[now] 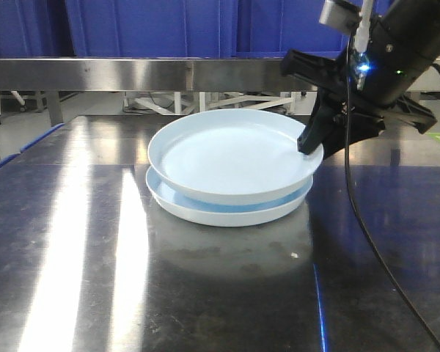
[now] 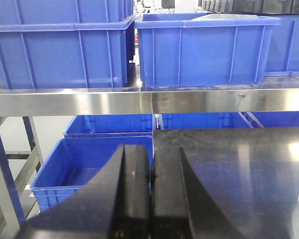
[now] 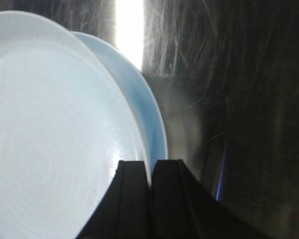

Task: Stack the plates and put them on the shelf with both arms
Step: 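Grip the rim of the stacked plates with the right gripper, then lift the stacked plates up off the table with the right gripper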

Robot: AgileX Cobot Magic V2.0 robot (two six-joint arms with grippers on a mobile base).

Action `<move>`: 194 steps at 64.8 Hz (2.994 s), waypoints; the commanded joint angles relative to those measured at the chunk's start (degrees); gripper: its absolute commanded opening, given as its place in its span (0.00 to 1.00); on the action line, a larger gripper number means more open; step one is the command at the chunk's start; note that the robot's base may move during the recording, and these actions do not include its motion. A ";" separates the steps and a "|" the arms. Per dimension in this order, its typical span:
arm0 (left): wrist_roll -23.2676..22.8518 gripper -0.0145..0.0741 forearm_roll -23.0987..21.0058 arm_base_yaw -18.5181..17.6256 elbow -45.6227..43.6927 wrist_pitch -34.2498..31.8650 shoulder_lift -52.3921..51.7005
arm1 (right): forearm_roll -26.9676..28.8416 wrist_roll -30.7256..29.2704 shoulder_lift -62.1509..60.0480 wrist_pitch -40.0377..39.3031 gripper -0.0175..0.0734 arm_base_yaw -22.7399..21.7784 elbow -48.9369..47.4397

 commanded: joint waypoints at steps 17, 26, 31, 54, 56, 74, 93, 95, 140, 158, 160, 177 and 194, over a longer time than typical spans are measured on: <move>-0.21 0.26 -0.12 0.12 -2.02 -4.42 0.13 | 1.88 -0.55 -0.92 -3.83 0.27 0.36 -1.50; -0.21 0.26 -0.12 0.12 -2.02 -4.42 0.13 | 1.88 -0.55 -0.92 -4.42 0.42 0.40 -1.50; -0.21 0.26 -0.12 0.12 -2.02 -4.42 0.13 | 1.76 -0.55 -0.87 -5.02 0.49 0.40 -1.50; -0.21 0.26 -0.12 0.12 -2.02 -4.42 0.13 | 0.52 -0.55 1.74 -5.52 0.57 1.56 -1.50; -0.21 0.26 -0.12 0.12 -2.02 -4.42 0.13 | 0.52 -0.55 1.87 -5.77 0.57 1.86 -1.50; -0.21 0.26 -0.12 0.12 -2.02 -4.42 0.13 | 0.52 -0.55 4.43 -6.38 0.57 3.32 -1.50; -0.21 0.26 -0.12 0.12 -2.02 -4.42 0.13 | 0.52 -0.55 5.59 -6.51 0.50 3.83 -1.50; -0.21 0.26 -0.12 0.12 -2.02 -4.42 0.13 | 0.52 -0.55 5.59 -6.51 0.47 3.83 -1.50; -0.21 0.26 -0.12 0.12 -2.02 -4.42 0.13 | -6.94 -0.15 -6.40 -18.27 0.25 3.58 0.29; -0.21 0.26 -0.12 0.12 -2.02 -4.42 0.13 | -8.84 -5.48 -20.03 -37.47 0.25 -1.69 15.25; -0.21 0.26 -0.12 0.12 -2.02 -4.42 0.13 | -8.84 -5.86 -21.44 -39.97 0.25 -2.15 17.05; -0.21 0.26 -0.12 0.12 -2.02 -4.42 0.13 | -8.84 -6.10 -33.88 -54.74 0.25 -2.90 30.67; -0.21 0.26 -0.12 0.12 -2.02 -4.42 0.13 | -8.84 -6.10 -48.06 -51.68 0.25 -2.90 39.43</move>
